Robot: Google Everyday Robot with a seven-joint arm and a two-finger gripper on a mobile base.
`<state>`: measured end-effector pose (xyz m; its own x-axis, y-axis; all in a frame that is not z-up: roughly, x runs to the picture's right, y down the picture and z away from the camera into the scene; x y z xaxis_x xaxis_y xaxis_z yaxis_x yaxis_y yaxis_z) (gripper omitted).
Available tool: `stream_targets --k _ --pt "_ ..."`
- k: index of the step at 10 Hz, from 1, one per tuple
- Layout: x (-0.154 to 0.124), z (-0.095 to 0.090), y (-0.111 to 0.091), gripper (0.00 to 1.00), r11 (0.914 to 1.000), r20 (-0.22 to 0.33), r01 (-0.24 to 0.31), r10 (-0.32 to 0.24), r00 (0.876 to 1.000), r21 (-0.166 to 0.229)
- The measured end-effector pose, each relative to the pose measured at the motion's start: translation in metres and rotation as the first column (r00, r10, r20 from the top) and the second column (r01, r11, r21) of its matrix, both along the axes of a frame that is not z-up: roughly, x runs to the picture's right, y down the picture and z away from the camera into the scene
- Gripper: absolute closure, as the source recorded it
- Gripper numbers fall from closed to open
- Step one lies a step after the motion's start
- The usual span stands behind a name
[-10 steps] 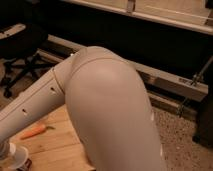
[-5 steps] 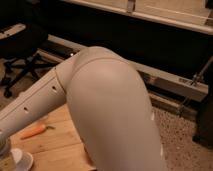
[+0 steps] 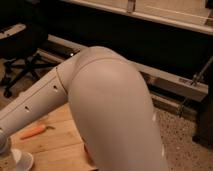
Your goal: Place the ceramic cup over the eraser
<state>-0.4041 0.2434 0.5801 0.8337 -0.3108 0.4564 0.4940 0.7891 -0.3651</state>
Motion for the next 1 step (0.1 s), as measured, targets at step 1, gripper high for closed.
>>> stream_targets --k 1 --pt "0.0 0.0 0.0 0.2 1.0 0.0 0.0 0.0 1.0 0.0"
